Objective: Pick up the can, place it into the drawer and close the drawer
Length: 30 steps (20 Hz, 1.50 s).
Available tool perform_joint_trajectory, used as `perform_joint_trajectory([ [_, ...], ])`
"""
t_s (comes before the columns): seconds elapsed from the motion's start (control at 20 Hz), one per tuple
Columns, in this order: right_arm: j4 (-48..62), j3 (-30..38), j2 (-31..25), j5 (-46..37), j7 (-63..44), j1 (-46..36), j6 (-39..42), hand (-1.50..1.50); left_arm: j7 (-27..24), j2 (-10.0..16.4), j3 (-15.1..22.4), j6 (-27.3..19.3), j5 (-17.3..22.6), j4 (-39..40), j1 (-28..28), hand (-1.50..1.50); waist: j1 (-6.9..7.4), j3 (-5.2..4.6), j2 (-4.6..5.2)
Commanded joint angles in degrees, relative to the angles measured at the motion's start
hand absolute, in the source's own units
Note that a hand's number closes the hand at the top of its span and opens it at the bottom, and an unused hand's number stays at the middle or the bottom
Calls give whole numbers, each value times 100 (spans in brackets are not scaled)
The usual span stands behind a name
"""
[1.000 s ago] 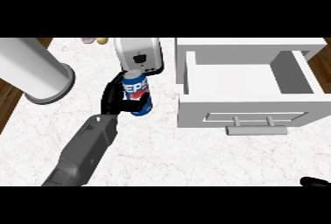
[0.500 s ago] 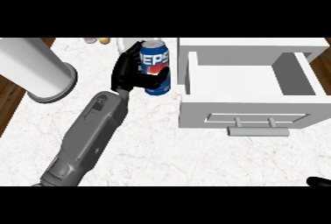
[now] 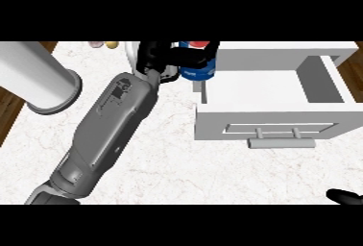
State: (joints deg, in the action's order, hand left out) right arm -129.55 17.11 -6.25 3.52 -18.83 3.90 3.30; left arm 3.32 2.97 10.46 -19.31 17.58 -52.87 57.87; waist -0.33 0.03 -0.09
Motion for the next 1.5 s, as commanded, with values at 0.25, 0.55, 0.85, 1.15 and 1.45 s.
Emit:
perform_joint_trajectory([
  [0.25,-199,130,-28,213,-48,126,98,-150,802,-286,-127,-432,-309,374,1223,150,-68,1,7],
  [0.55,-368,146,-217,266,-525,-124,31,-150,738,-293,-258,-366,-187,1693,2285,150,-172,1,45],
  [0.85,139,-174,17,-19,-163,-454,-115,-150,613,-297,203,-758,450,2409,2883,150,-325,9,95],
  [1.15,-94,-66,-124,185,-265,-371,31,-150,600,-297,663,-971,721,2807,3220,150,-444,14,99],
  [1.45,92,205,-352,402,-285,-505,128,-150,222,-297,559,-1241,756,3365,3406,-150,-450,15,139],
])
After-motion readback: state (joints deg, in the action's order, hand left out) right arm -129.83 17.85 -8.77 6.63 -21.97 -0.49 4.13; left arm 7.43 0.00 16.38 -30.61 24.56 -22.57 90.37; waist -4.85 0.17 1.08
